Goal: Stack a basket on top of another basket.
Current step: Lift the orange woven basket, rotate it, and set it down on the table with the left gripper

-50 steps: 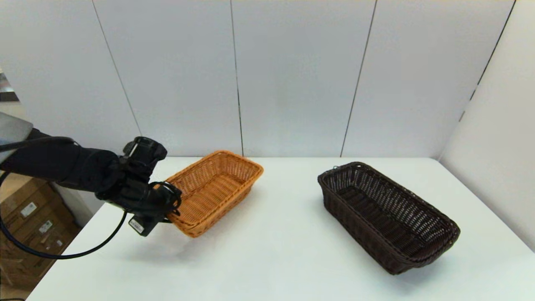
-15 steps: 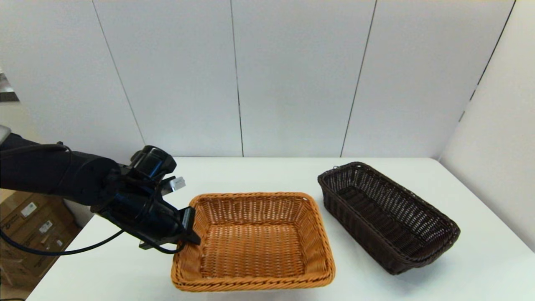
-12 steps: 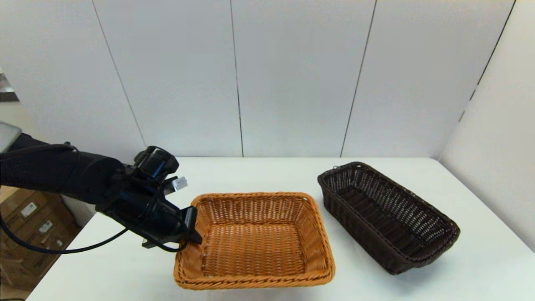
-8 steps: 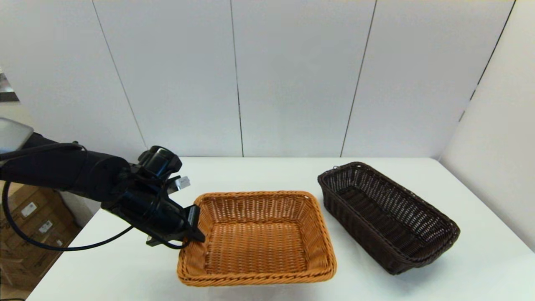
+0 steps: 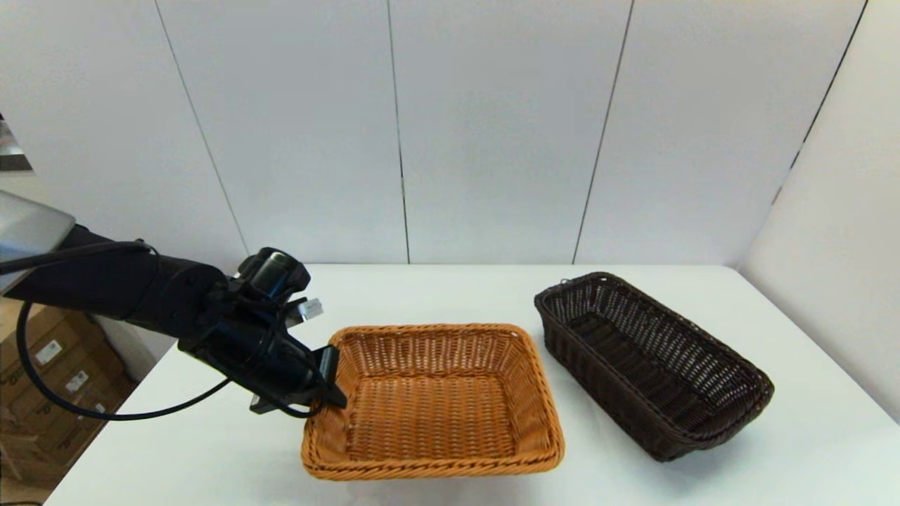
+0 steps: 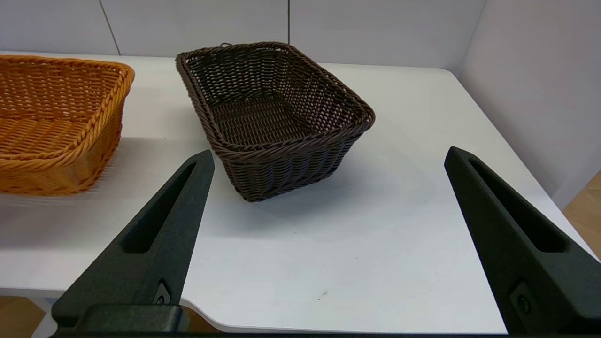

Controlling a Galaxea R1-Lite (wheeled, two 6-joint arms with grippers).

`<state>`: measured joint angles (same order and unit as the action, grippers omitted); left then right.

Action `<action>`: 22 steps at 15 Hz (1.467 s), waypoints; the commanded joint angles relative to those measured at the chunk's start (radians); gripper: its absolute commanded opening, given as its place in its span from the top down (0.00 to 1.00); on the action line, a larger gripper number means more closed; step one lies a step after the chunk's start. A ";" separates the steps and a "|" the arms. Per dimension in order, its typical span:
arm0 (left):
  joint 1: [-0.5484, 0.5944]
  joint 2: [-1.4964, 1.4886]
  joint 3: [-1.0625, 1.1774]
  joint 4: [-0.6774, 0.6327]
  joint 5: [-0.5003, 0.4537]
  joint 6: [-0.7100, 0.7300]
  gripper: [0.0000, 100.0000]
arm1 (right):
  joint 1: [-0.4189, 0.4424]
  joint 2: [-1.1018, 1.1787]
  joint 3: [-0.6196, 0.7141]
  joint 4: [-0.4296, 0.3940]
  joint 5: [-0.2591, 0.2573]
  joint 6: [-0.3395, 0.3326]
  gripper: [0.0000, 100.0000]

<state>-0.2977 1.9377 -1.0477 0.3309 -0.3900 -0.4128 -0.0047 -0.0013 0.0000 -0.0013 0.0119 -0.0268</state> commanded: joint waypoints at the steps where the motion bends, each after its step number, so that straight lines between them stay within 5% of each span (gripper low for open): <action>1: 0.000 0.001 -0.002 0.002 -0.001 -0.003 1.00 | 0.000 0.000 0.000 0.000 0.000 -0.001 0.00; 10: 0.000 0.015 0.000 0.004 -0.001 -0.011 1.00 | 0.000 0.000 0.000 0.000 0.000 -0.001 0.00; 11: 0.000 0.015 0.000 0.005 -0.001 -0.011 0.00 | 0.000 0.000 0.002 0.000 0.000 -0.001 0.00; 22: 0.022 -0.046 -0.002 0.005 0.007 -0.004 0.00 | 0.000 0.000 0.000 0.000 0.000 -0.001 0.00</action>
<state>-0.2804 1.9257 -1.0491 0.3328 -0.3828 -0.4155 -0.0047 -0.0013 0.0000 -0.0013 0.0115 -0.0272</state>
